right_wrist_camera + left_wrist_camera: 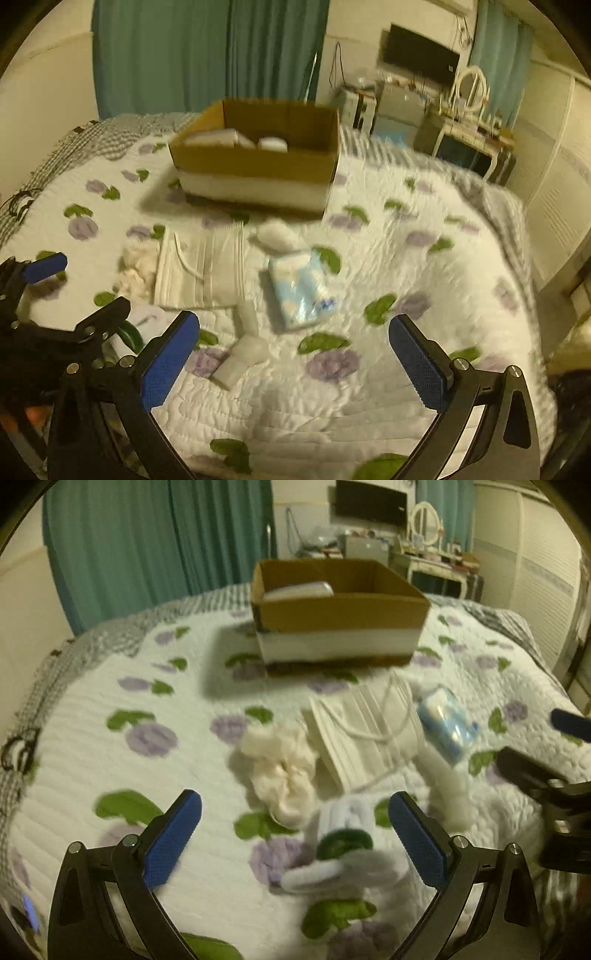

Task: Organize soft objects
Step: 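Grasp the white-green hair tie with the left gripper while the right grasps a white item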

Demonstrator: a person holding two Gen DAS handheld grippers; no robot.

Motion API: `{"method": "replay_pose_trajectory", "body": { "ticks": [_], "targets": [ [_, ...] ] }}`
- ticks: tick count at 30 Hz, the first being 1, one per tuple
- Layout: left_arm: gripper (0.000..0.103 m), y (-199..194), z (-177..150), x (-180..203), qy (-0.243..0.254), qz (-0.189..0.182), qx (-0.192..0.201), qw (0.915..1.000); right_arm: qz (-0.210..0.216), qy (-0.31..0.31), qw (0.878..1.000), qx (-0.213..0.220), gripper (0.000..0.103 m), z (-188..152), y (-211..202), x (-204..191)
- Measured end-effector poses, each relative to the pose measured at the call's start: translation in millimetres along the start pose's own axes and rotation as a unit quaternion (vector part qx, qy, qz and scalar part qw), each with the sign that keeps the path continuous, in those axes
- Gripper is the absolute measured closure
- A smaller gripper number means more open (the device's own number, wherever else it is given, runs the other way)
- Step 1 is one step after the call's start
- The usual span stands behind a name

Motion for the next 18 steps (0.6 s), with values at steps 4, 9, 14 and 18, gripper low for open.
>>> {"method": "replay_pose_trajectory", "body": {
  "ticks": [4, 9, 14, 18],
  "targets": [
    [0.007, 14.5, -15.4, 11.0, 0.020, -0.026, -0.042, 0.9986, 0.017, 0.018, 0.999, -0.025, 0.000, -15.1, 25.3, -1.8],
    [0.035, 30.5, -23.1, 16.0, 0.029, -0.036, -0.087, 0.9951, 0.023, 0.035, 0.998, -0.039, 0.001, -21.1, 35.4, 3.8],
    [0.059, 24.6, -24.7, 17.4, 0.028, -0.059, -0.082, 0.9945, 0.037, 0.041, 0.997, -0.051, 0.009, -23.5, 40.8, 0.2],
    [0.062, 10.5, -14.9, 13.7, 0.021, -0.052, -0.051, 0.9972, 0.039, 0.030, 0.997, -0.065, 0.010, -23.5, 45.3, -7.1]
  ]
}}
Point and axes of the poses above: each gripper's, at about its wrist camera, not at the fingertips, and y roughly the way its jaws point, x to its right, z to its top, the point moved 3 cm from there along y, roughly the way its jaws point, and after that the axes turned 5 degrees about -z, right-handed, at the moved point
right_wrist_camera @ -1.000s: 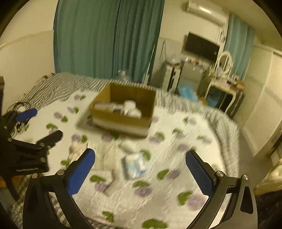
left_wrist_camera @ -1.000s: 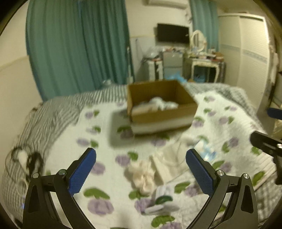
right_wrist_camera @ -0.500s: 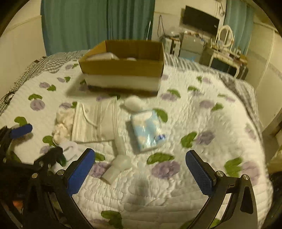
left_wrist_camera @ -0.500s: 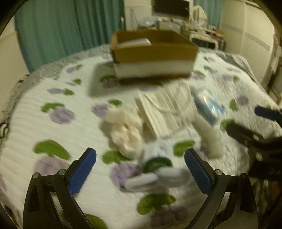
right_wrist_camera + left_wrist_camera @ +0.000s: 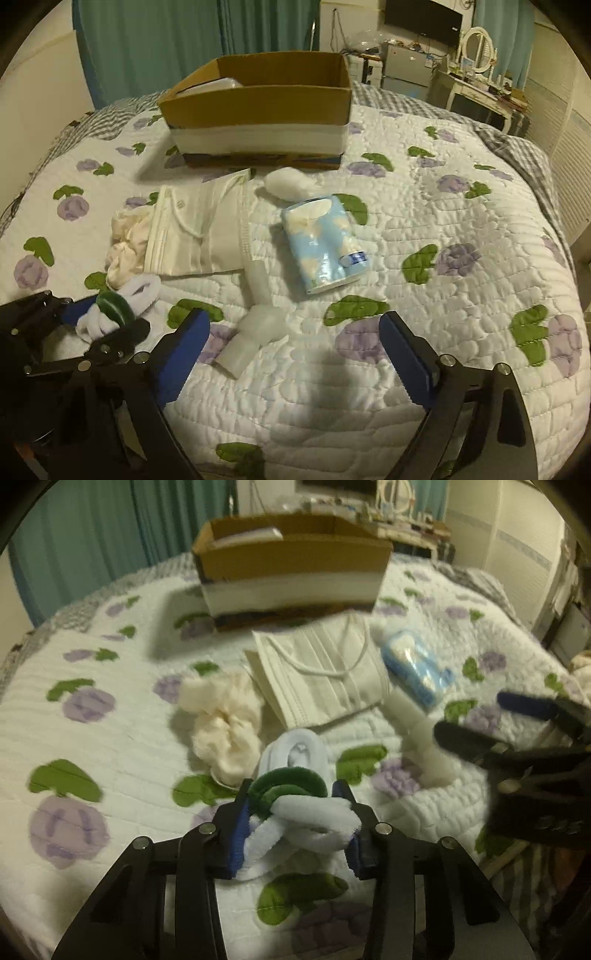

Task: Organize soft objects
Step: 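Grasp the white-green hair tie with the left gripper while the right grasps a white item, then carry both held items into the cardboard box and release them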

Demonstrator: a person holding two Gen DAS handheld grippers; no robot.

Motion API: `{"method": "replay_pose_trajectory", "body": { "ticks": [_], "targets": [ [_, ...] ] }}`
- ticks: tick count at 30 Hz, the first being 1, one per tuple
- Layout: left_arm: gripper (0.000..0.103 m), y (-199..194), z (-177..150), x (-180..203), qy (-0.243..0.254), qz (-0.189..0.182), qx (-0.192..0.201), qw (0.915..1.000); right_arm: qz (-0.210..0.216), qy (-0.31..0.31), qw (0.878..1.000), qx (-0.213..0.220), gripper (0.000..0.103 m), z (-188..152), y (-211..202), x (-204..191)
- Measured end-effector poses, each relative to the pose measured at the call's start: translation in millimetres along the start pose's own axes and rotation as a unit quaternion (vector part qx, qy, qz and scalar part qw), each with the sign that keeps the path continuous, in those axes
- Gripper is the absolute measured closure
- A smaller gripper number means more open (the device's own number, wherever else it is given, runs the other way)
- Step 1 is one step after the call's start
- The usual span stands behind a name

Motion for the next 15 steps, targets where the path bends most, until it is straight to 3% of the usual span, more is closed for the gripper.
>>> {"method": "replay_pose_trajectory", "body": {
  "ticks": [6, 9, 11, 15],
  "targets": [
    [0.062, -20.1, 9.2, -14.4, -0.030, -0.007, 0.041, 0.9987, 0.018, -0.003, 0.999, -0.038, 0.027, 1.3, 24.2, -7.6],
    [0.062, -20.6, 9.3, -17.3, -0.033, -0.011, 0.039, 0.9986, 0.032, -0.008, 0.998, -0.061, 0.045, 0.5, 38.9, -14.3],
    [0.062, -21.8, 9.3, -16.8, -0.032, -0.012, 0.039, 0.9987, 0.041, -0.010, 0.996, -0.078, 0.064, -2.1, 48.3, -18.6],
    [0.062, -23.7, 9.8, -14.7, -0.030, -0.013, 0.041, 0.9986, 0.039, -0.009, 0.997, -0.073, 0.073, -4.1, 43.4, -19.2]
  ]
}}
Point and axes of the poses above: each gripper's, at about its wrist camera, not at the fingertips, and y roughly the way its jaws point, x to its right, z to its top, the point moved 3 cm from there along y, roughly the way its jaws point, and after that the axes turned 5 degrees about -z, right-handed, at the moved point
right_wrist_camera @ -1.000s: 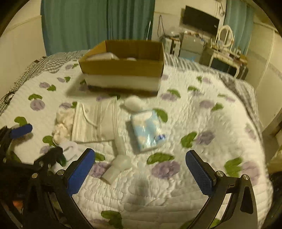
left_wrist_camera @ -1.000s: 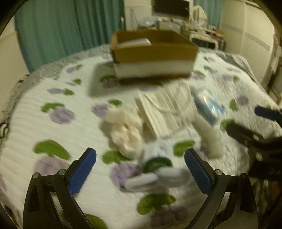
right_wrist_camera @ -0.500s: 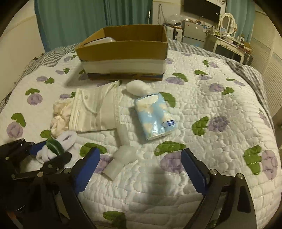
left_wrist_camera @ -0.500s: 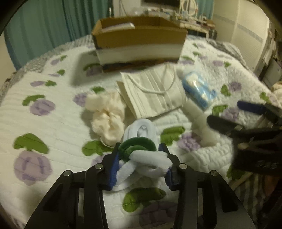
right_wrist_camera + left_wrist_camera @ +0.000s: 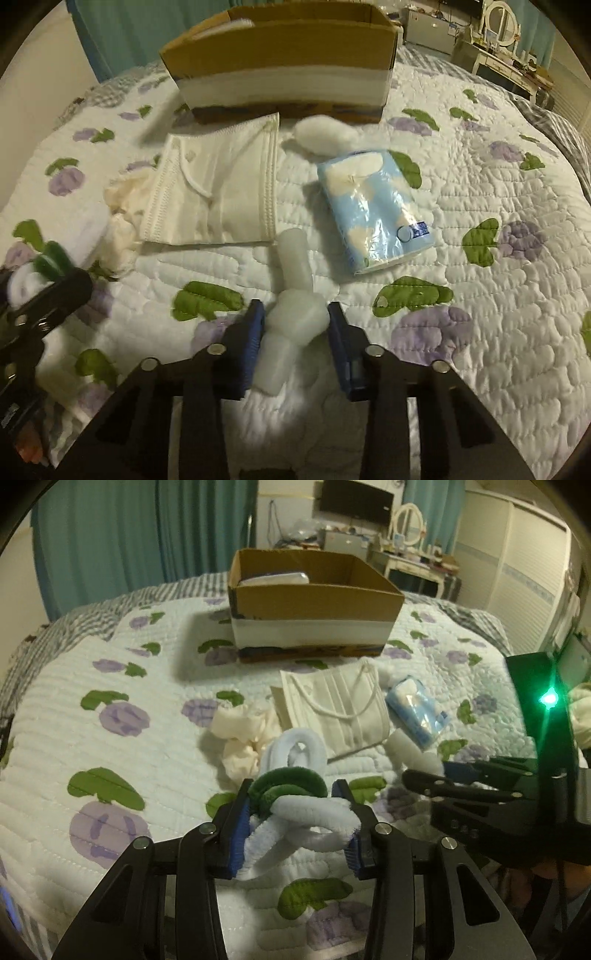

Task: Organize soft objects
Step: 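Carry both held items into the cardboard box and release them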

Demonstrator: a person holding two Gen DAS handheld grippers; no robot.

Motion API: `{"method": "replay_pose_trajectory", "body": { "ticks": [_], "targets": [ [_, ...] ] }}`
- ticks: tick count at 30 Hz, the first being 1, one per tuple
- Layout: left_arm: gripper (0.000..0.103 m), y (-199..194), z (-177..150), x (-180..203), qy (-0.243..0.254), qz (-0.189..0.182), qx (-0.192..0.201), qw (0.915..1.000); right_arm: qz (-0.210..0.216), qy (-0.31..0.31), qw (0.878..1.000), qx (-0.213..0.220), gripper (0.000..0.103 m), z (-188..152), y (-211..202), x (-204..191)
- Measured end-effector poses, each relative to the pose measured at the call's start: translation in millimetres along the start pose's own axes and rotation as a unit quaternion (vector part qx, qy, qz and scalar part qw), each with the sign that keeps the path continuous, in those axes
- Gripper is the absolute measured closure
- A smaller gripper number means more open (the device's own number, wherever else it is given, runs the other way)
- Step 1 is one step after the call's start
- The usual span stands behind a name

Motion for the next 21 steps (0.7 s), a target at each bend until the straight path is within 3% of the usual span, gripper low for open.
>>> {"method": "replay_pose_trajectory", "body": {
  "ticks": [11, 21],
  "targets": [
    [0.062, -19.6, 5.0, 15.7, 0.019, -0.015, 0.011, 0.9996, 0.012, 0.014, 0.999, 0.050, 0.074, -2.2, -48.1, 2.8],
    [0.062, -55.2, 60.0, 26.2, 0.045, -0.019, 0.064, 0.9967, 0.041, 0.011, 0.989, 0.140, 0.074, 31.4, -132.0, 4.5]
  ]
}}
Point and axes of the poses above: each gripper's, at about its wrist camera, not at the fingertips, and y roughly the way its jaws point, x to its right, z to its top, the point moved 3 cm from there along y, roughly the way its jaws point, and after that the axes turned 5 degrees about -z, right-handed, at the moved point
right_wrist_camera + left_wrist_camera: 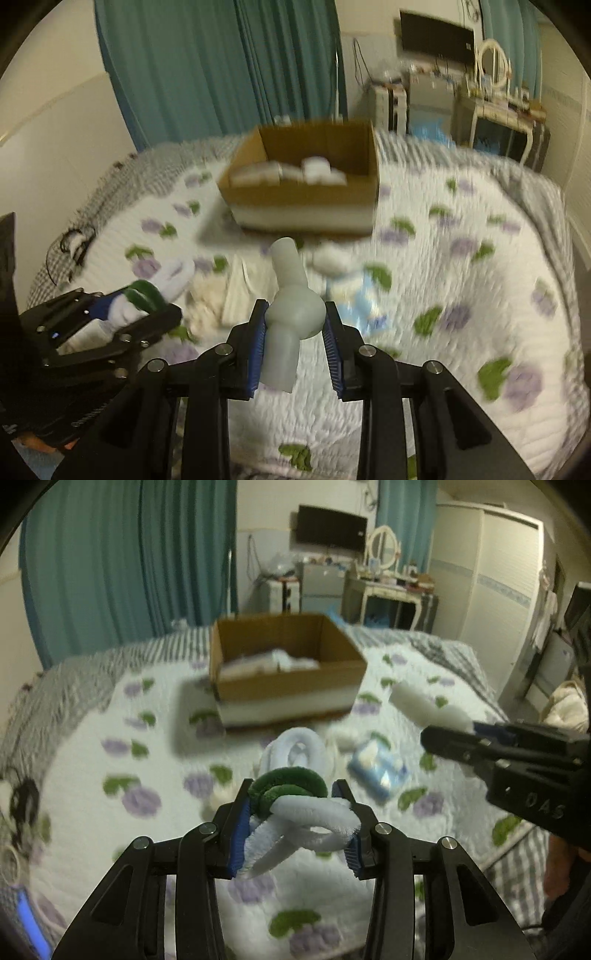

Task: Organize soft objects
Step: 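Carry both held items into the cardboard box and release them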

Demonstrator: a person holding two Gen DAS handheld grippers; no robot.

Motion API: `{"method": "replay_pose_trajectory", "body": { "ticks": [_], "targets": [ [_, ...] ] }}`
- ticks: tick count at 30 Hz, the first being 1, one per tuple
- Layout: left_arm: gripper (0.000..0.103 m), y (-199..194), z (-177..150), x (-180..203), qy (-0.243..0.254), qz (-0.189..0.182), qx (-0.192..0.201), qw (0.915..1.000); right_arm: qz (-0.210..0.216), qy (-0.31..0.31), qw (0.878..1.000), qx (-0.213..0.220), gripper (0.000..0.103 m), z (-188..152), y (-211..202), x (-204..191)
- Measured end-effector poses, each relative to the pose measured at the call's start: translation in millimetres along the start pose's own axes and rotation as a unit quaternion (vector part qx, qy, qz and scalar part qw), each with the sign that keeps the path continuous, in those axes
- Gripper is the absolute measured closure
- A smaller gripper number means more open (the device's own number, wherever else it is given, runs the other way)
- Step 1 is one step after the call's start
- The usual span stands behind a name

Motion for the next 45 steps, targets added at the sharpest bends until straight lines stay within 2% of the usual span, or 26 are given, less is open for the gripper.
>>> {"method": "replay_pose_trajectory", "body": {
  "ticks": [7, 14, 17, 25, 30, 33, 36, 38, 39, 41, 45],
  "targets": [
    [0.062, -5.6, 60.3, 2.5, 0.034, 0.017, 0.039, 0.9985, 0.000, -0.030, 0.997, 0.064, 0.074, 65.4, -33.7, -7.0],
    [0.062, 20.1, 116.3, -8.3, 0.058, 0.036, 0.067, 0.9954, 0.003, -0.040, 0.995, 0.093, 0.074, 126.9, -24.1, -5.3],
    [0.062, 45.0, 139.0, -18.5, 0.058, 0.038, 0.072, 0.9950, 0.008, -0.036, 0.995, 0.093, 0.074, 150.9, -4.7, 2.3],
    [0.061, 136.8, 187.3, -49.6, 0.045, 0.039, 0.043, 0.9973, 0.026, -0.010, 0.997, 0.077, 0.074, 204.7, 64.3, 31.2],
    [0.058, 190.8, 188.2, -63.7, 0.043, 0.049, 0.012, 0.9978, 0.008, -0.016, 0.998, 0.059, 0.074, 230.2, 122.4, 44.3],
    [0.055, 207.4, 185.1, -70.9, 0.042, 0.053, 0.000, 0.9977, 0.004, -0.021, 0.999, 0.037, 0.073, 233.5, 161.5, 51.6],
    [0.045, 214.5, 183.6, -76.6, 0.035, 0.064, -0.006, 0.9973, 0.011, -0.021, 0.999, 0.026, 0.067, 229.6, 191.8, 57.2],
    [0.040, 214.2, 184.3, -77.9, 0.031, 0.068, -0.003, 0.9972, 0.013, -0.015, 1.000, 0.019, 0.041, 225.2, 206.5, 62.9],
    [0.030, 212.6, 184.9, -79.5, 0.029, 0.071, -0.002, 0.9971, 0.011, -0.010, 1.000, 0.016, 0.039, 223.2, 210.0, 65.7],
    [0.020, 203.4, 185.8, -82.9, 0.022, 0.077, 0.010, 0.9968, 0.013, -0.004, 1.000, 0.026, 0.034, 221.9, 206.5, 71.1],
    [0.019, 176.7, 191.5, -81.4, 0.021, 0.084, 0.023, 0.9960, -0.002, -0.006, 0.999, 0.049, 0.026, 228.6, 180.5, 73.3]
  ]
}}
Point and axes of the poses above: each gripper's, at about its wrist camera, not at the fingertips, and y roughly the way its jaws point, x to its right, z to its top, the point moved 3 cm from there along y, roughly the way its jaws point, and after that the axes turned 5 degrees about -z, right-handed, at the moved point
